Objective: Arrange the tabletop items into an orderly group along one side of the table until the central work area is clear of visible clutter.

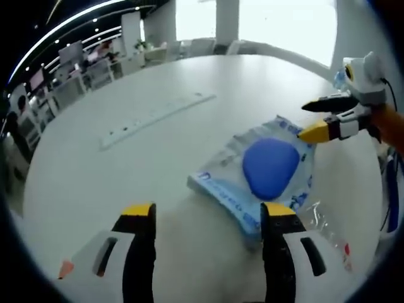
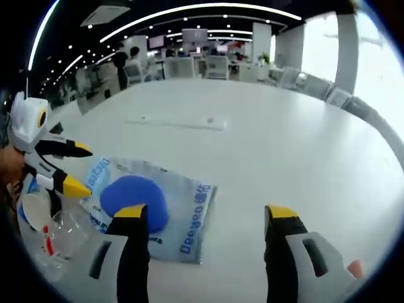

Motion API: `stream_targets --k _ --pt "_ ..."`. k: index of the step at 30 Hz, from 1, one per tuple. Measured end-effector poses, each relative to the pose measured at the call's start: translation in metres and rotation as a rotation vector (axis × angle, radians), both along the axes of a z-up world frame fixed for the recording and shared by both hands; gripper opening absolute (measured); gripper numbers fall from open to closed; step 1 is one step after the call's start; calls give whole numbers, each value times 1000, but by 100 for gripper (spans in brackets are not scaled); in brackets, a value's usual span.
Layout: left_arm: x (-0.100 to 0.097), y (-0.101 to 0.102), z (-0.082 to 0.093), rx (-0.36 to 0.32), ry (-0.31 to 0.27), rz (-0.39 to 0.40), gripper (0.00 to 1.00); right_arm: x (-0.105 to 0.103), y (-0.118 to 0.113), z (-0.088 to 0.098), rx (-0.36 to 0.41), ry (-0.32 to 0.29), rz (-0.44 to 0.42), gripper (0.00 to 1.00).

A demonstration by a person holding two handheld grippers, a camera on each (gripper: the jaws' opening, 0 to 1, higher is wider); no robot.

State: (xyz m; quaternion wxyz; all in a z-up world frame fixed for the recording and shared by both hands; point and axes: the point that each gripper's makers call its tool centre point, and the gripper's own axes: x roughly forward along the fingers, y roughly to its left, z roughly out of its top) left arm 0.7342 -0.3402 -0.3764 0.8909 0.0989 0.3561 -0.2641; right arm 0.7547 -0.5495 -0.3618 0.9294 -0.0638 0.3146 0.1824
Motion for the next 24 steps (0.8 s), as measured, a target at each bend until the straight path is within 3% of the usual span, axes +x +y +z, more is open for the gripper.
stream_targets --k 10,24 --pt "-2 5 7 -24 -10 -12 74 -3 4 8 4 -24 27 79" --pt "-15 4 41 -82 -68 -75 78 -18 17 31 34 -80 135 81"
